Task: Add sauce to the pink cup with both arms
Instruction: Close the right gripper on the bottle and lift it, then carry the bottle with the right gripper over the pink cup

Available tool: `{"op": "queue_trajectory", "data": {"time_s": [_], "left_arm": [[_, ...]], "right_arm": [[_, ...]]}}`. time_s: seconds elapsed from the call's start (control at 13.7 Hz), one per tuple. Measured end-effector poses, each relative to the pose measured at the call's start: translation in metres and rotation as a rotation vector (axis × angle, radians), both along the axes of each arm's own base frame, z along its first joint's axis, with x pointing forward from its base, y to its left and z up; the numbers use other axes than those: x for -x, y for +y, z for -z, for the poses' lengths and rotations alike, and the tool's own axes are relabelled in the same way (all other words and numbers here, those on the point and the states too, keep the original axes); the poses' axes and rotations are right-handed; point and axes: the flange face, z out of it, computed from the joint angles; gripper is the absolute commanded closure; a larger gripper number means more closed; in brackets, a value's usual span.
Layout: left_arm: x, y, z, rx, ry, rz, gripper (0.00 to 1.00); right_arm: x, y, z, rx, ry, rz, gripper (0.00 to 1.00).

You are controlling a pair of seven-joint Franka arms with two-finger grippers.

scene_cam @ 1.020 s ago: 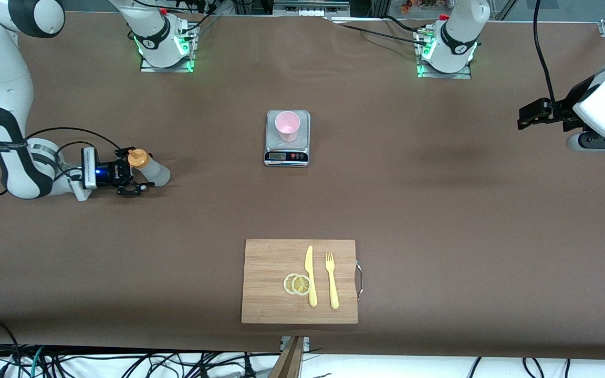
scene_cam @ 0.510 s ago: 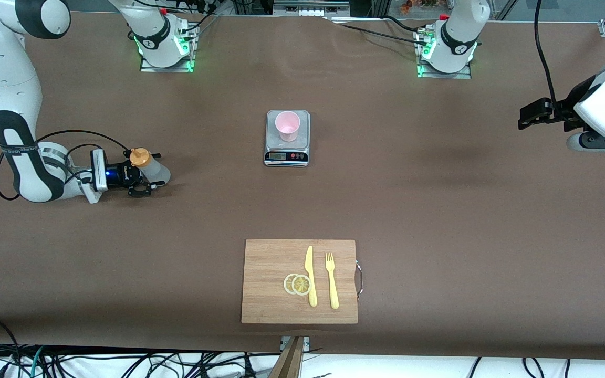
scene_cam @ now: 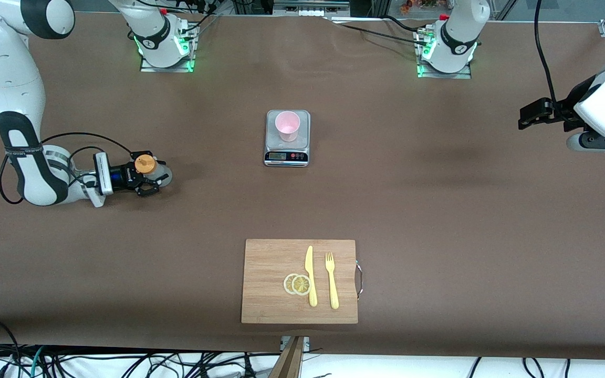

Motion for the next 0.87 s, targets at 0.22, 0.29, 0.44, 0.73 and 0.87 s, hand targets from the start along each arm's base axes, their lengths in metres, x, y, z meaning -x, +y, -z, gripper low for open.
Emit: {"op": "queue_trajectory", "data": {"time_s": [0.22,0.29,0.44,0.73,0.87], "left_arm": [[0.0,0.0,0.0,0.0,0.0,0.0,0.0],[0.0,0.0,0.0,0.0,0.0,0.0,0.0],[0.0,0.0,0.0,0.0,0.0,0.0,0.0],[0.0,0.001,0.0,0.0,0.0,-0.001,0.0],[0.0,0.001,0.0,0.0,0.0,-0.001,0.0]], "right_arm": [[-0.022,0.035,-0.021,0.128,0.061,-0.063,1.0],[-0.031,0.049,-0.035,0.198,0.071,-0.087,1.0],[-0.047,0.083,-0.075,0.346,0.08,-0.142,1.0],[-0.06,0.151,-0.137,0.621,0.038,-0.272,1.0],[-0.058,0.196,-0.154,0.786,0.021,-0.346,1.0]]}}
